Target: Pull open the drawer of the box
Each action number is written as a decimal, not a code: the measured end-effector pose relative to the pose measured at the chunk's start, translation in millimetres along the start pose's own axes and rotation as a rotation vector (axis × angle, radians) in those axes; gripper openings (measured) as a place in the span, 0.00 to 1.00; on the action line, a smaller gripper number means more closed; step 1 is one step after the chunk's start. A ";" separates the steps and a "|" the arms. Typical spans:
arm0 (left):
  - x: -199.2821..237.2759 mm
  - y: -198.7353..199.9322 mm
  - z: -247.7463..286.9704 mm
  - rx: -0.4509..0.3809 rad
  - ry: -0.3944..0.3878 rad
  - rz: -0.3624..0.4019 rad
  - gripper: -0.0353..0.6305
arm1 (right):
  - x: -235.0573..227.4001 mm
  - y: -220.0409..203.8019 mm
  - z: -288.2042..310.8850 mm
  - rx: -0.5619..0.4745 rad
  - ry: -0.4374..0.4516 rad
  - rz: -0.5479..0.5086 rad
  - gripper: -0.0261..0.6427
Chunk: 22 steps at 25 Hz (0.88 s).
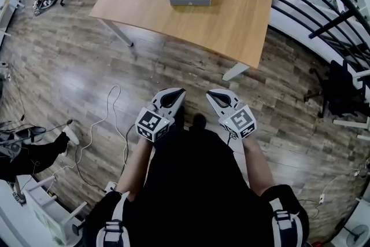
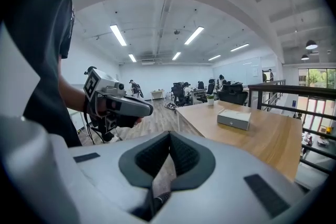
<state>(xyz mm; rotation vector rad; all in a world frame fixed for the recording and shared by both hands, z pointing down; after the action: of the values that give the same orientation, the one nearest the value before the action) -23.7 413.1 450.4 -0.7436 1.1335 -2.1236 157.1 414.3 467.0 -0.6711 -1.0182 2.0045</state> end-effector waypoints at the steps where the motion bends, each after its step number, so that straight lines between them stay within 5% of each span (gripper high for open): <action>1: 4.5 0.1 0.8 -0.001 -0.003 -0.002 0.09 | -1.0 1.5 3.6 0.004 0.001 0.005 0.08; 22: 131.9 31.9 12.8 -0.016 -0.067 -0.037 0.09 | -42.6 61.4 95.1 0.080 -0.089 0.009 0.08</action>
<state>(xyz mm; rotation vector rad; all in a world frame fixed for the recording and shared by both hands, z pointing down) -93.0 295.8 454.0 -0.8424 1.1099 -2.1061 87.6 315.4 471.7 -0.5486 -0.9825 2.0873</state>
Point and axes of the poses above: the fingertips, and each gripper's own axes: z forward along the fingers, x to its left, y out of its top, the point moved 7 cm from there along -z, backward along the fingers, and after that the axes turned 12 degrees about x, right-handed, at the moved point
